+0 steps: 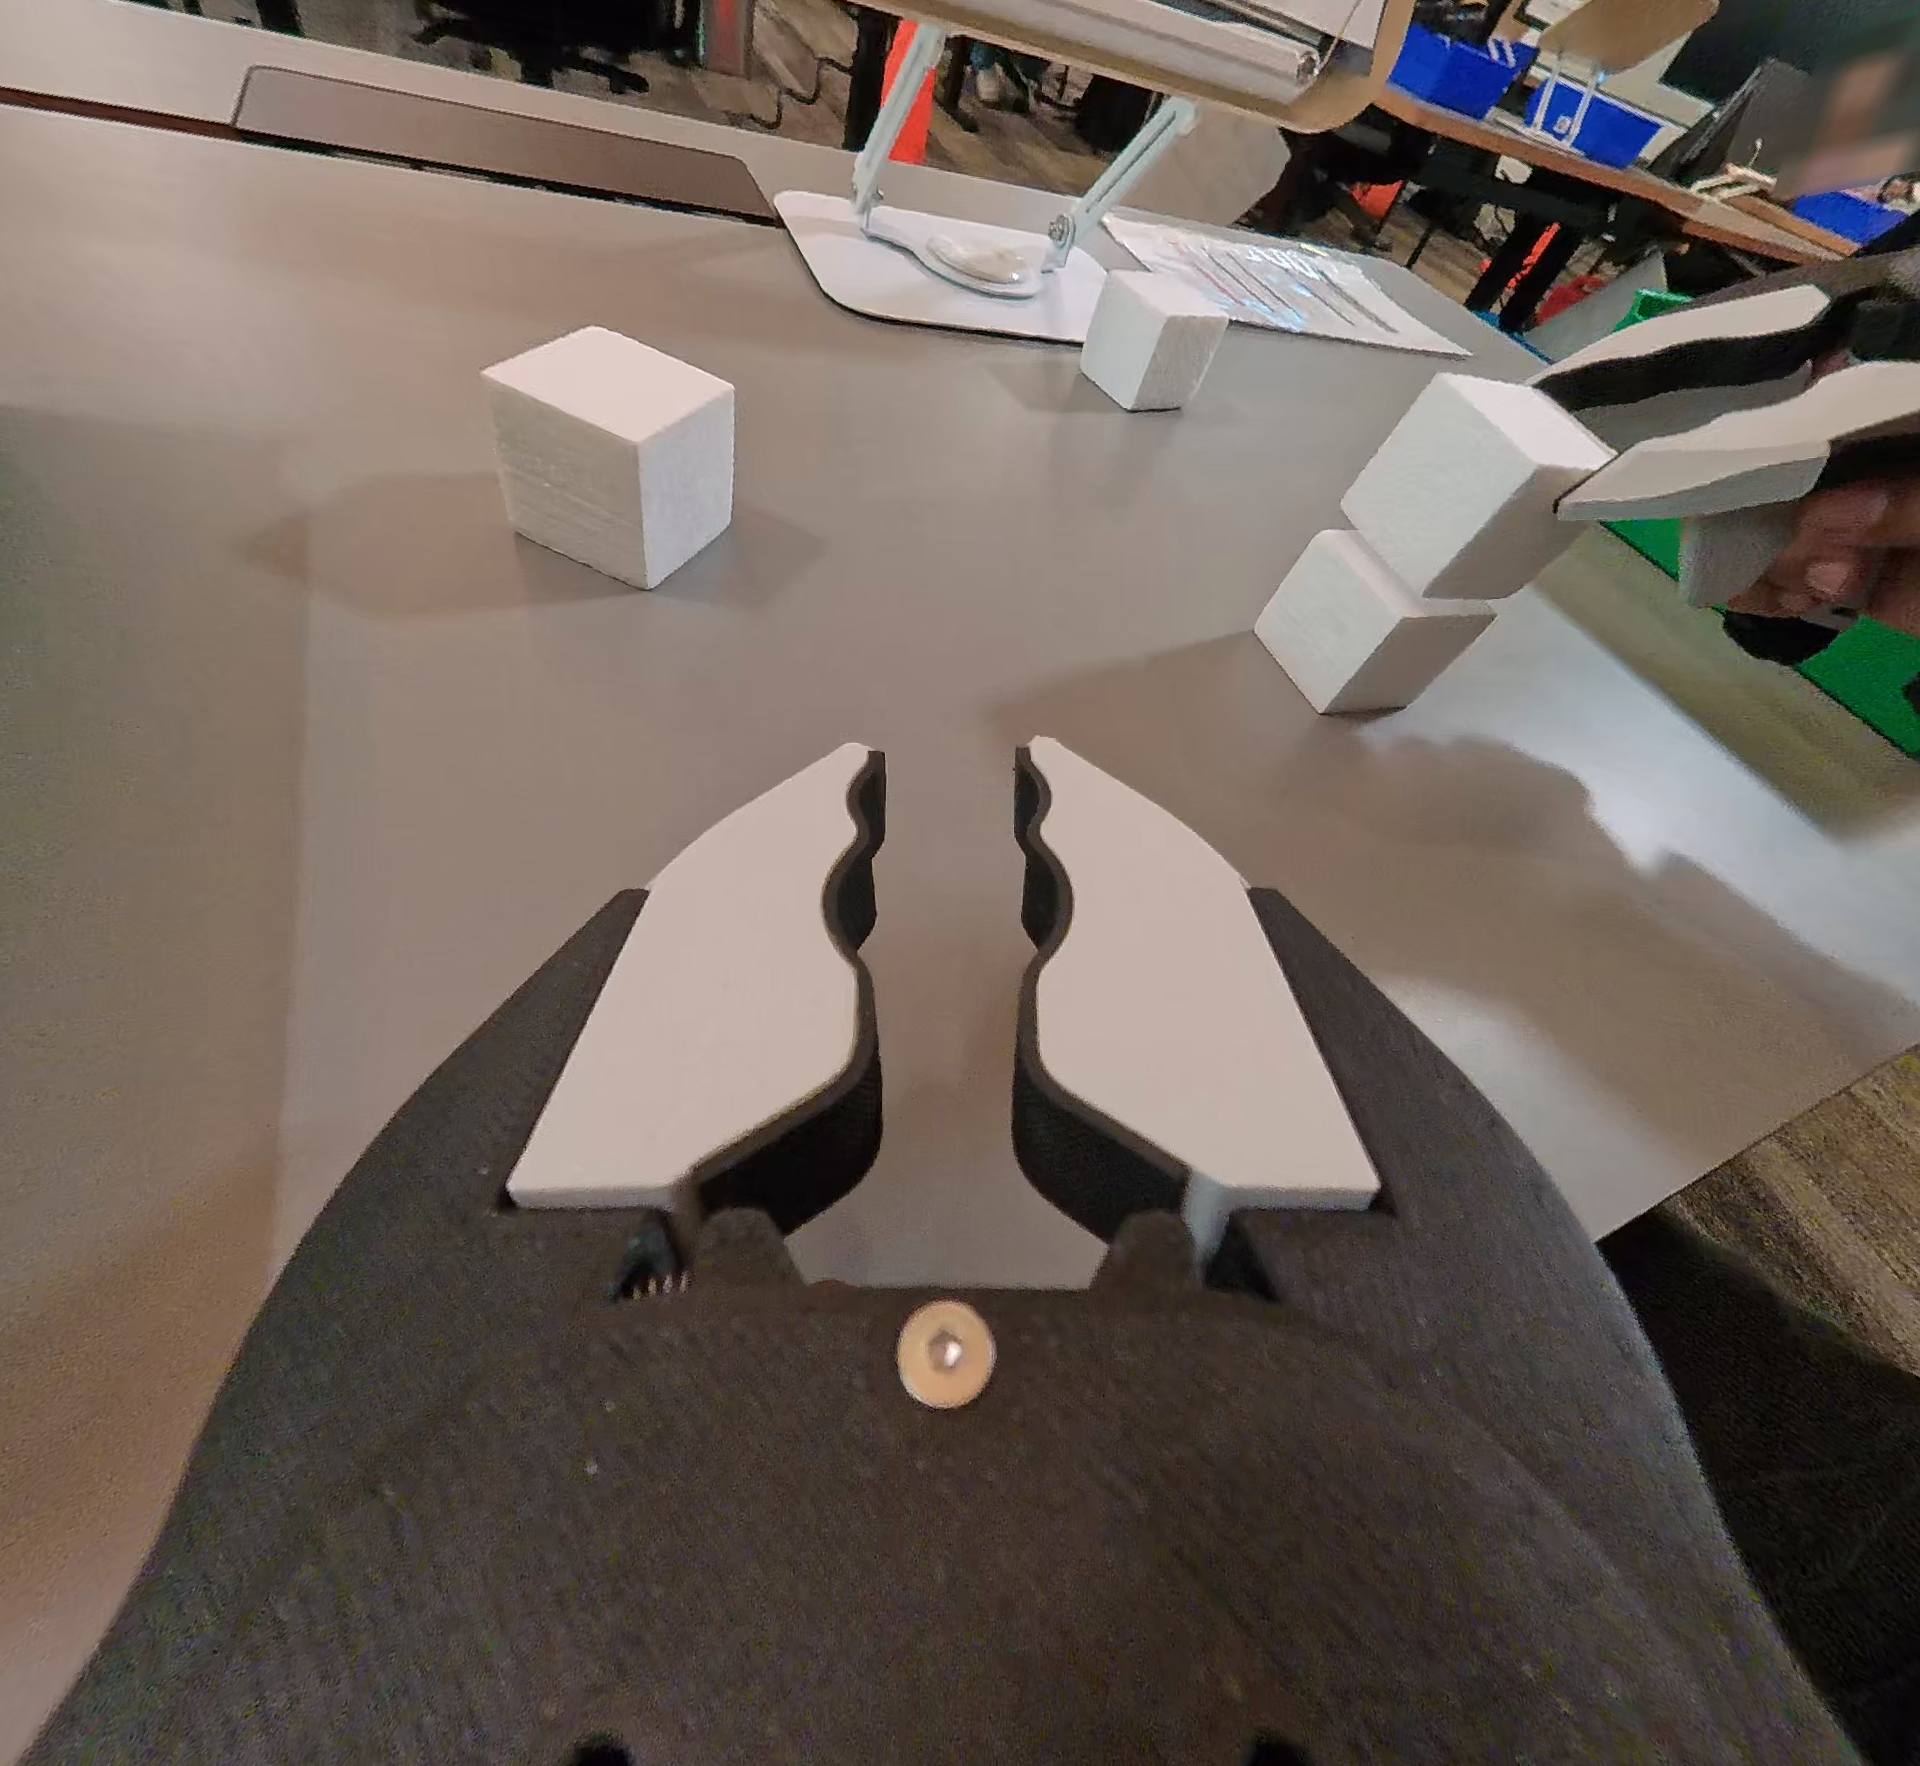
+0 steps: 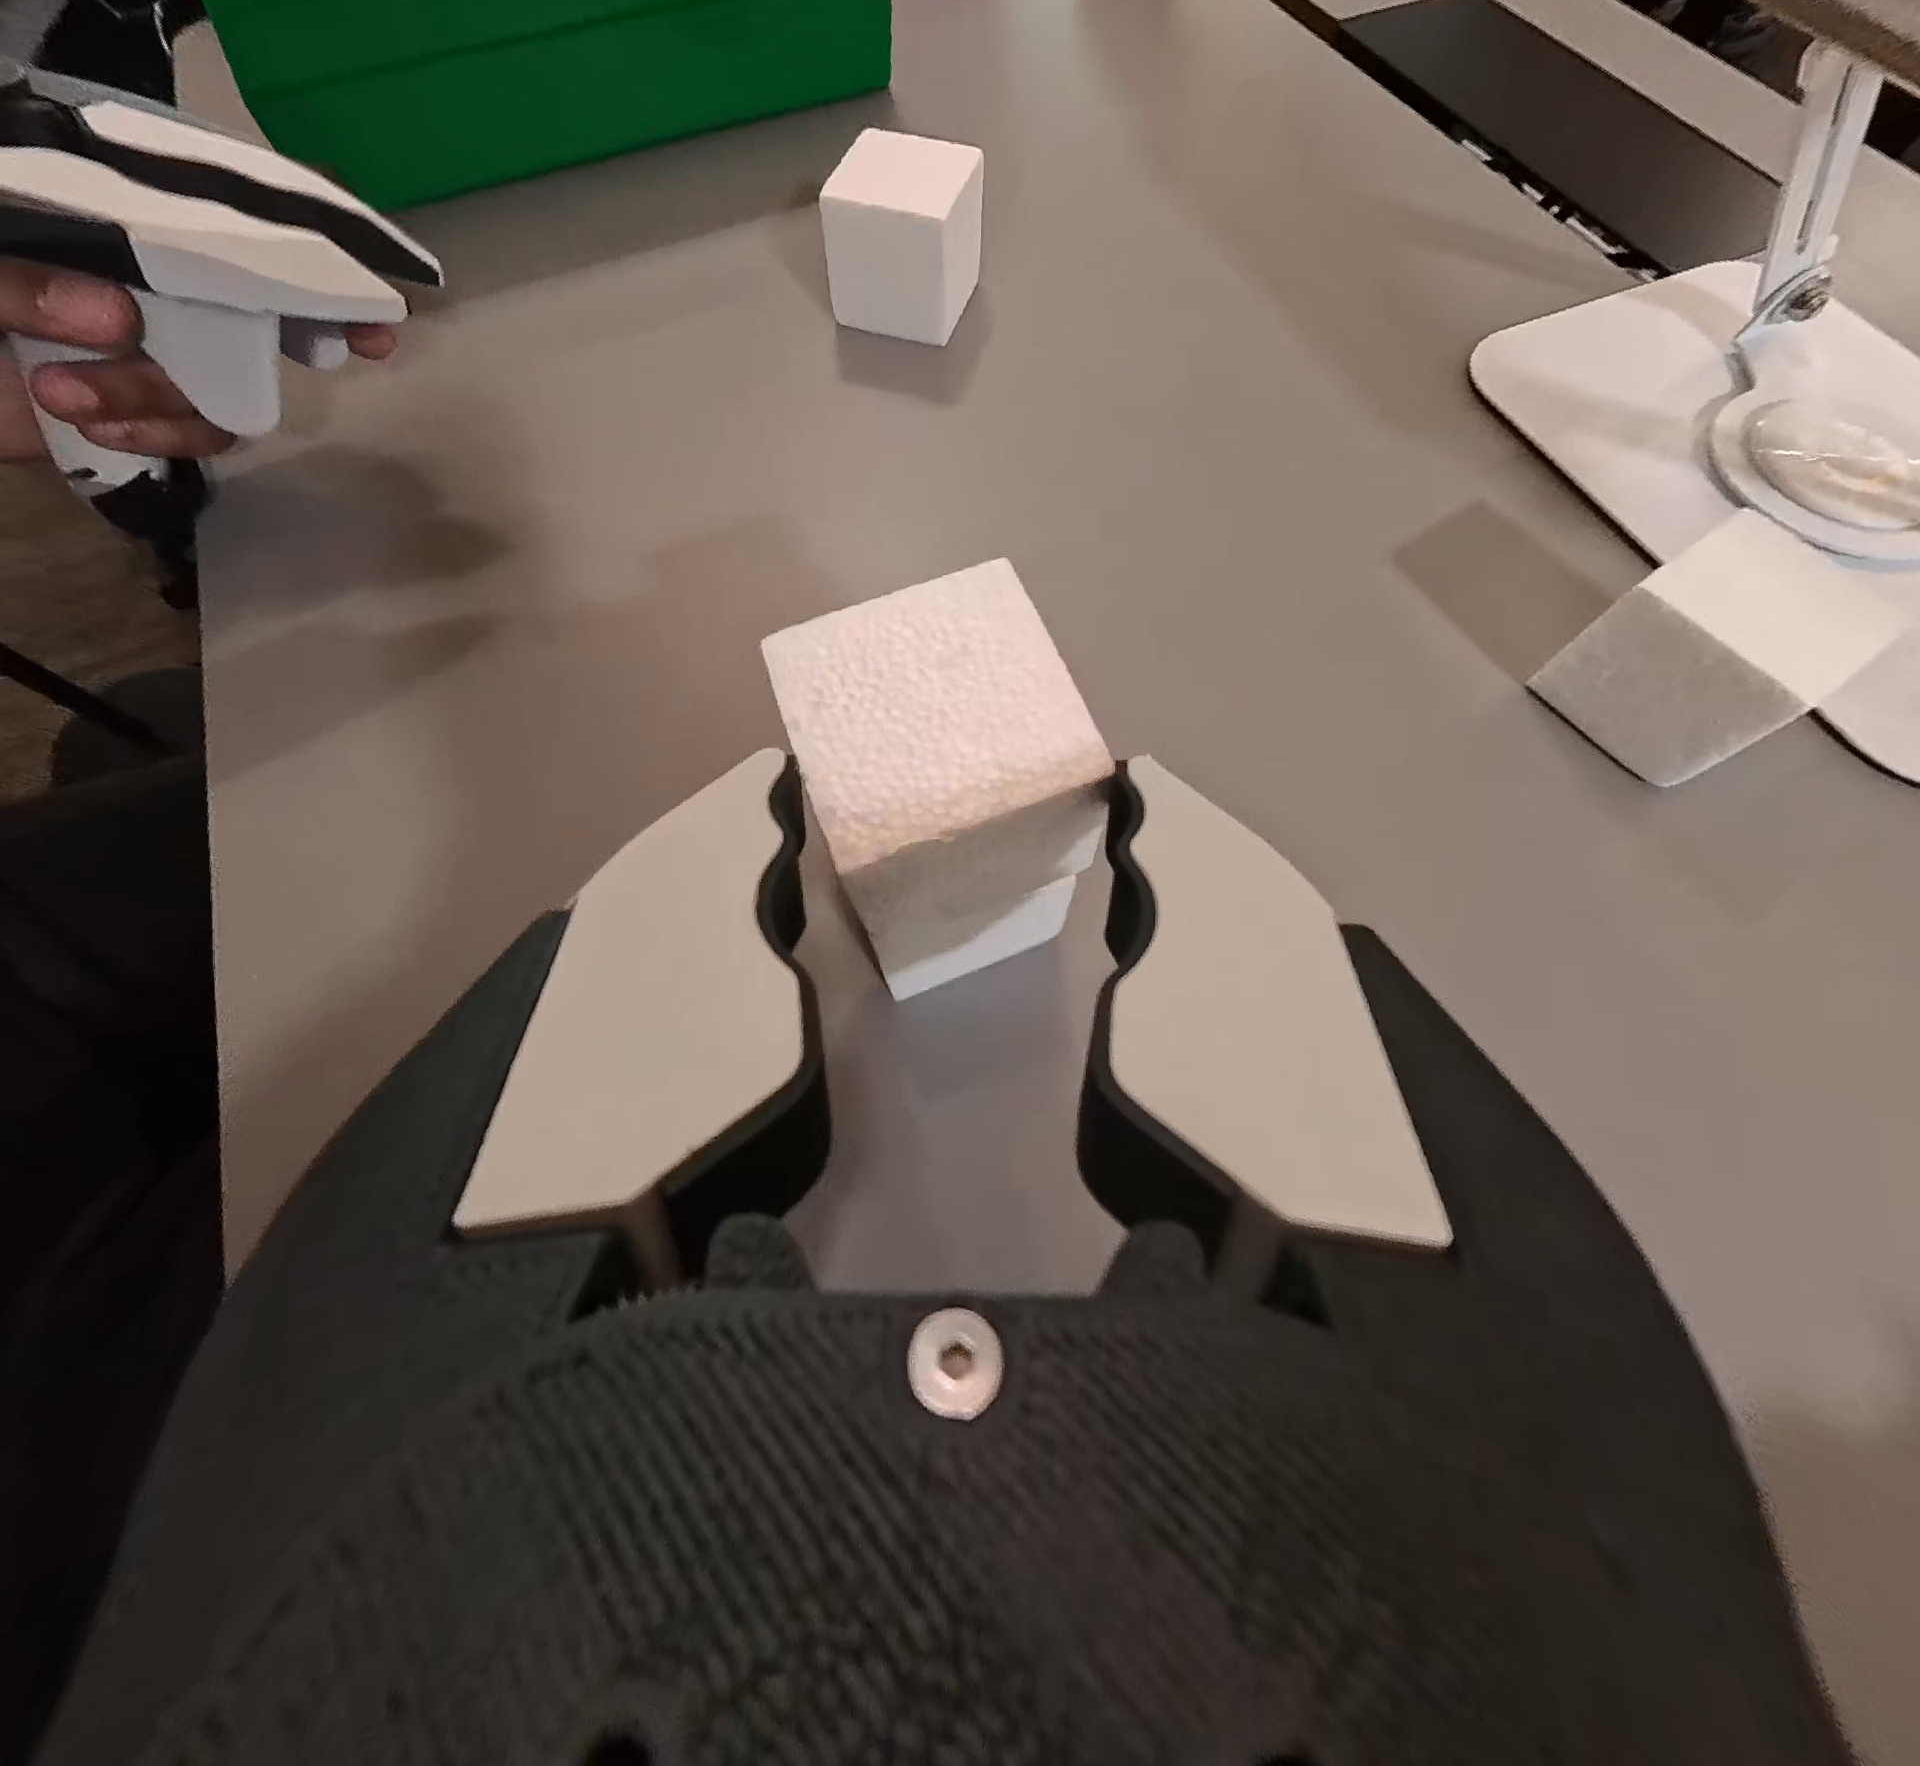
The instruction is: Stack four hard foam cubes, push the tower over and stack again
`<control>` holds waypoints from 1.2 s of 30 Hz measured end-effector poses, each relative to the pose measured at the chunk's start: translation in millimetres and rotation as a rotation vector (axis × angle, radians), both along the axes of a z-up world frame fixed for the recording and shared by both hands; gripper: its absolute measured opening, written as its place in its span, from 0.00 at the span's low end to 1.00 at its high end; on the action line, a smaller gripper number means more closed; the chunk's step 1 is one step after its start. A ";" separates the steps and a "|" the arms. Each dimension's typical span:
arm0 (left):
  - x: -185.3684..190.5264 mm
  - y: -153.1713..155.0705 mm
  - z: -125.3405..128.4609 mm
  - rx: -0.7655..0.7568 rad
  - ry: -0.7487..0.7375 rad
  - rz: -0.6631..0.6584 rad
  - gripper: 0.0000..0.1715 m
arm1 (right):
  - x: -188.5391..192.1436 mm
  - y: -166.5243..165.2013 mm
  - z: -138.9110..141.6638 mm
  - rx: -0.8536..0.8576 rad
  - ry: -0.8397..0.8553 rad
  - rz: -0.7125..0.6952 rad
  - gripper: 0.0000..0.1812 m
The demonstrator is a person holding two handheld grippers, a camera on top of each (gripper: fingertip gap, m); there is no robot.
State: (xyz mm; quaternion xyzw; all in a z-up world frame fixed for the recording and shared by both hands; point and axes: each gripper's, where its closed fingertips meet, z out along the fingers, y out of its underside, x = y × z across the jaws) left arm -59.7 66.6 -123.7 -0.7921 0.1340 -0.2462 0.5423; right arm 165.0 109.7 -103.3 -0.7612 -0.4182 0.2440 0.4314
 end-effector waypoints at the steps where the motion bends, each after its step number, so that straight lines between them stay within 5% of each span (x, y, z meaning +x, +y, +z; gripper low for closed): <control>1: 0.3 -0.2 0.0 0.001 0.004 -0.001 0.14 | -1.2 -0.1 1.1 -0.008 0.018 0.002 0.31; 36: 1.2 -0.7 -0.7 0.003 0.015 -0.004 0.14 | -3.3 -1.3 -5.6 -0.032 0.007 0.009 0.31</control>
